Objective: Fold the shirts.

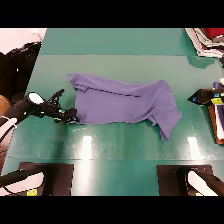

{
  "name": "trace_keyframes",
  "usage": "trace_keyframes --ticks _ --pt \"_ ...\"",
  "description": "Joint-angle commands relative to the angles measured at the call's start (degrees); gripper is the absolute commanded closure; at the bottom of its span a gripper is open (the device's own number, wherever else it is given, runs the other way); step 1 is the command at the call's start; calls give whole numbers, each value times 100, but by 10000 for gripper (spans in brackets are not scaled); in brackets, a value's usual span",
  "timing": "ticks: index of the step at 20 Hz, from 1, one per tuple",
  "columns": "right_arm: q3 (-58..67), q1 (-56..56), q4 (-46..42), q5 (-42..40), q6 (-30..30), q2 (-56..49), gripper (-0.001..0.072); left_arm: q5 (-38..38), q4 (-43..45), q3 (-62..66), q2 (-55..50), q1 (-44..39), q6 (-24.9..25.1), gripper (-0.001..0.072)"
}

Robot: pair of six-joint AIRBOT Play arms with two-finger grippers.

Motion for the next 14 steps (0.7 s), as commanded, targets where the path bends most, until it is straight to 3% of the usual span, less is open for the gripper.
trace_keyframes --ticks 1,2,3,4,7,9,10,14 --pt "-4 -588 -90 540 2 -212 398 35 -4 168 153 -33 -46 680" --pt "-4 -852 -90 662 -2 -387 394 35 42 297 249 -33 -48 680" --pt "-4 -1097 -72 739 -50 -584 315 35 94 435 337 -33 -48 680" --pt "-7 -1314 -46 817 -59 -828 184 35 103 581 422 -33 -48 680" --pt "-240 -1641 125 763 -83 -1543 188 -15 103 914 535 -33 -50 680" --pt "-684 -1690 638 407 -289 -1941 227 -50 96 966 535 -33 -50 680" --pt "-911 -1690 872 122 -356 -2098 280 -74 98 964 533 -33 -48 680" --pt "-1279 -1423 1576 -680 -664 -2474 281 -127 98 964 533 -33 -50 680"
